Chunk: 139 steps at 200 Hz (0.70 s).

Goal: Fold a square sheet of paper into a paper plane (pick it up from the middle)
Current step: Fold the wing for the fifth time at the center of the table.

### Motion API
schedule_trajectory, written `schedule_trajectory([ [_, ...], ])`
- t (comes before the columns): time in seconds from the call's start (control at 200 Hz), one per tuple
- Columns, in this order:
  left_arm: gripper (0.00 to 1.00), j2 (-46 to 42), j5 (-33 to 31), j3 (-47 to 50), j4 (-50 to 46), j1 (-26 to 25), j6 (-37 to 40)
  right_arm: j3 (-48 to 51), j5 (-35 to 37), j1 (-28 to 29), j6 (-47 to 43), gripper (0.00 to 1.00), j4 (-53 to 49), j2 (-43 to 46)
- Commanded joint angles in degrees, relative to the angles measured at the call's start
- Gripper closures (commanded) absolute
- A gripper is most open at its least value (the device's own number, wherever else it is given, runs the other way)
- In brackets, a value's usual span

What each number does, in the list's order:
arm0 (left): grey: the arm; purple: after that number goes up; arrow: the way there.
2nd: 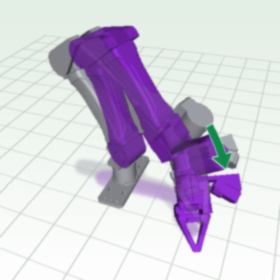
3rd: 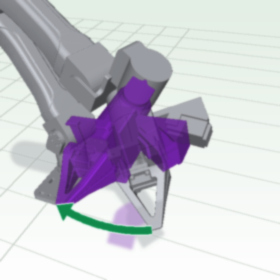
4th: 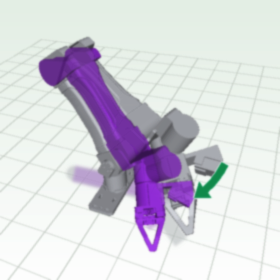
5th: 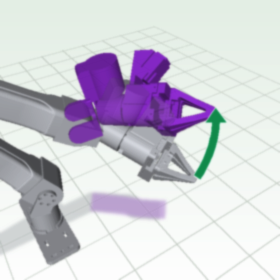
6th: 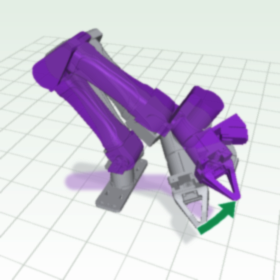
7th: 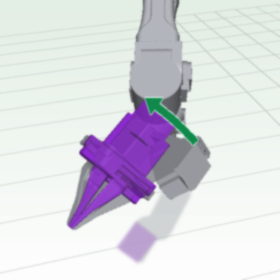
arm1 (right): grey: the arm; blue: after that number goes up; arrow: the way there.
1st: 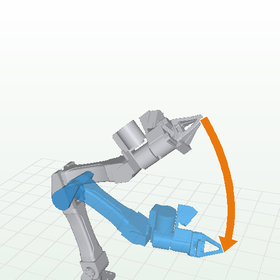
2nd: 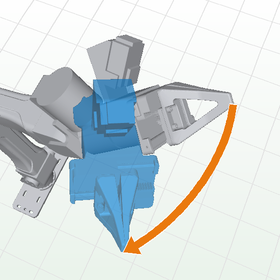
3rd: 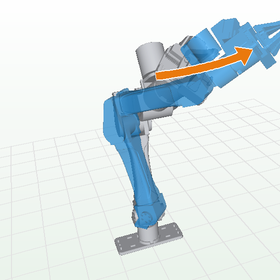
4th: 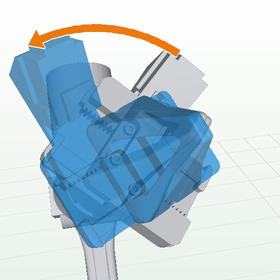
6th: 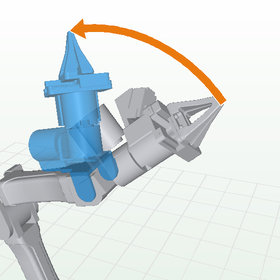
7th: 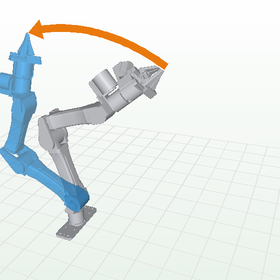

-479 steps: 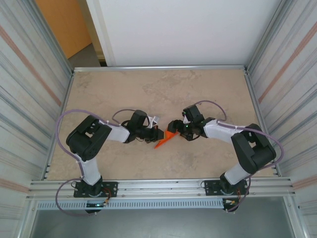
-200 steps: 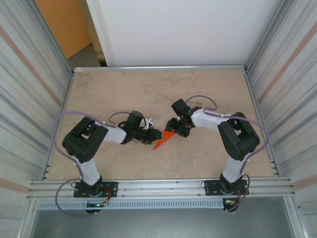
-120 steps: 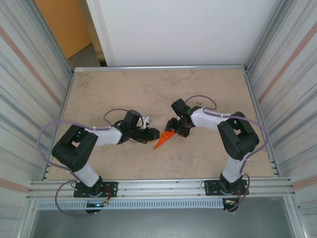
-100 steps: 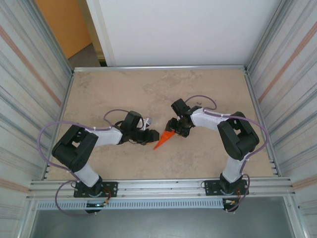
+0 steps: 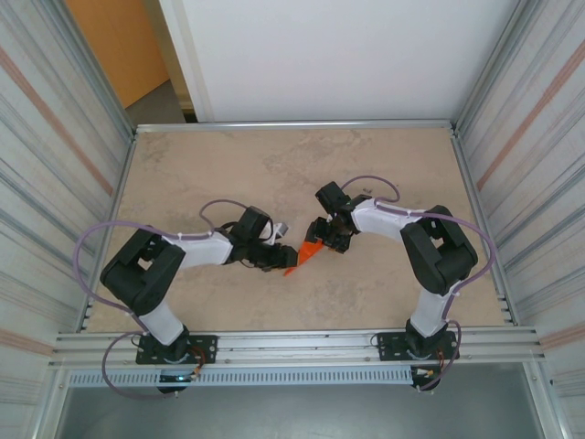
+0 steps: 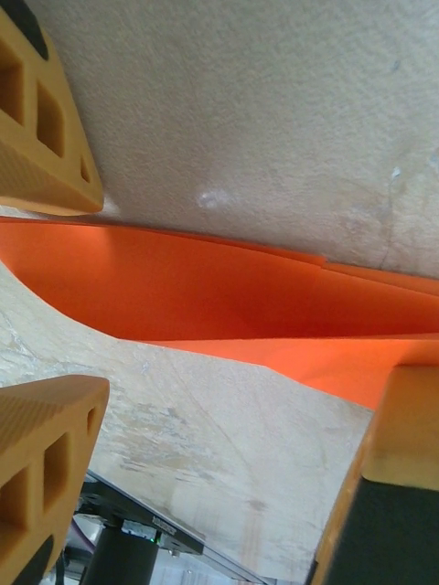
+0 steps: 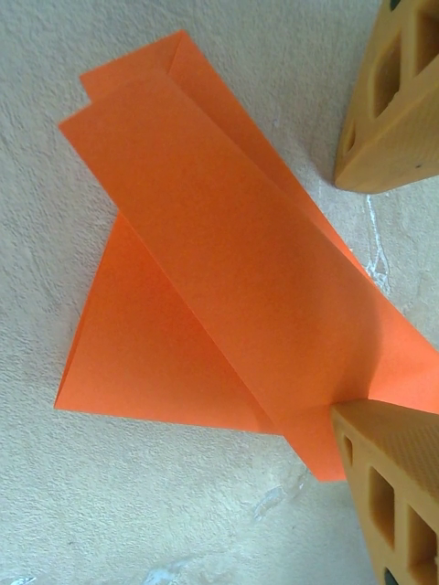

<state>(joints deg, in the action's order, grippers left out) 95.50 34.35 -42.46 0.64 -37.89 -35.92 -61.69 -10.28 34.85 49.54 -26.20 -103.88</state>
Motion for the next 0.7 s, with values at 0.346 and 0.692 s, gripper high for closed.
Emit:
schedule_trajectory([
  [0.346,0.61,2.9,-4.2,-2.3,-6.1,-0.8,3.5,2.5,0.6,0.8,1.6,0.38,3.6,-8.4],
  [0.692,0.72,3.8,-3.9,-2.2,-5.6,-0.6,3.3,2.4,1.0,0.8,0.9,0.39,3.4,-9.2],
])
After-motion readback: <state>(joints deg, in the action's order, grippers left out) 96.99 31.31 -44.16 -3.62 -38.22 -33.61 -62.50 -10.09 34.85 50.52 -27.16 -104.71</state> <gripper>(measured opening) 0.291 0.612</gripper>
